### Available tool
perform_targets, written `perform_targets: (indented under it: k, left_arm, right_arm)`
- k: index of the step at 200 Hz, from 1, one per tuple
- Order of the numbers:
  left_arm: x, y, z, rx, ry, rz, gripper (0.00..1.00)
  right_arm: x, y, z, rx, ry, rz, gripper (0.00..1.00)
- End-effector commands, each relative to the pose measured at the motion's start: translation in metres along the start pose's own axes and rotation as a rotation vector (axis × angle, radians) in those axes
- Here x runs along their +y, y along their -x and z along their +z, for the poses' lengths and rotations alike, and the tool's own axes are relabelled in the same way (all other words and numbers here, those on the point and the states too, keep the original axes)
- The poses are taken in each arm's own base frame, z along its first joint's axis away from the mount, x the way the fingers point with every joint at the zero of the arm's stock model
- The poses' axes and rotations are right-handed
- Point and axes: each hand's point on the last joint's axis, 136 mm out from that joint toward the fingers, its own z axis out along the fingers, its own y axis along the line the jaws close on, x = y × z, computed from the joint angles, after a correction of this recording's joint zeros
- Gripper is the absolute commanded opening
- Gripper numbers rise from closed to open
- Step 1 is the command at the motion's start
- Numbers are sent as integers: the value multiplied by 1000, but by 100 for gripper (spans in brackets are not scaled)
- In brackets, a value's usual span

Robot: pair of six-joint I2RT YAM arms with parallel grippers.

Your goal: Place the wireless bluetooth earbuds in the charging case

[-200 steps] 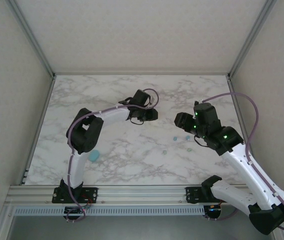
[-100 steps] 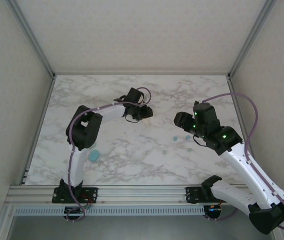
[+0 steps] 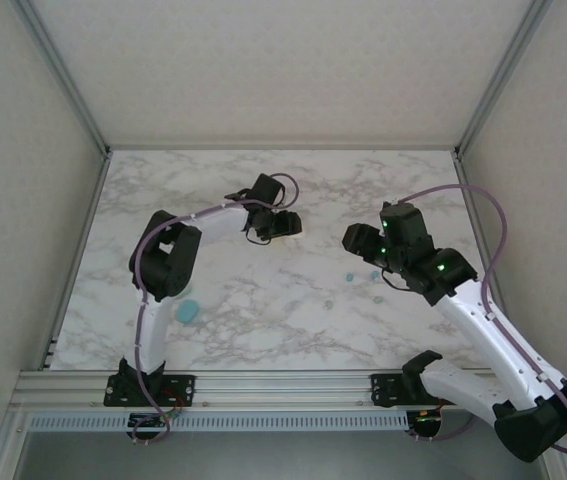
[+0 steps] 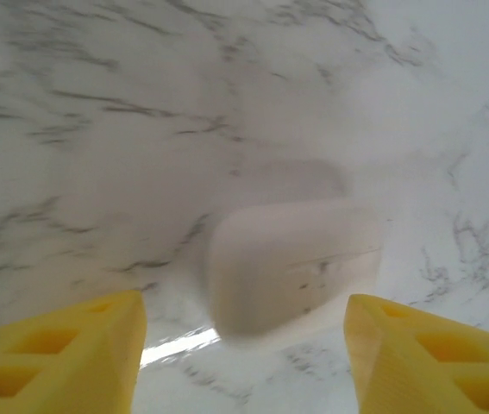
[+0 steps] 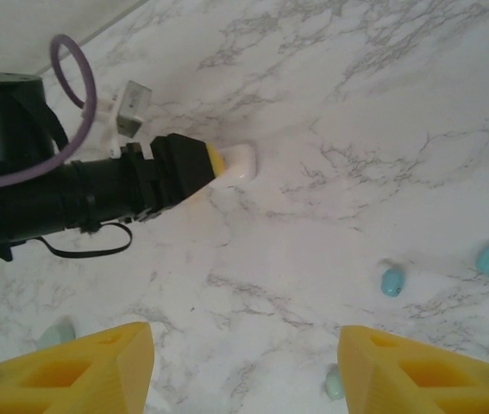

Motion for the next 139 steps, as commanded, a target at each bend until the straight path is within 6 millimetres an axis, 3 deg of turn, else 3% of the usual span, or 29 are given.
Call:
perform_targets:
  k: [1, 20, 48, 83, 112, 139]
  left_arm:
    - [17, 17, -49, -93, 103, 25, 64]
    - [14, 18, -82, -163, 99, 34, 65]
    - [26, -5, -138, -256, 128, 19, 65]
    - [84, -67, -198, -310, 279, -49, 66]
    - [148, -124, -246, -315, 513, -122, 72]
    - [176, -164, -253, -281, 571, -170, 73]
  right_arm:
    - [5, -3, 10, 25, 29, -18, 61]
    - [9, -7, 18, 55, 41, -24, 62]
    - [16, -11, 33, 98, 60, -31, 63]
    - [30, -14, 56, 164, 88, -65, 64]
    - [42, -16, 73, 229, 108, -93, 65]
    - [53, -13, 86, 248, 135, -90, 65]
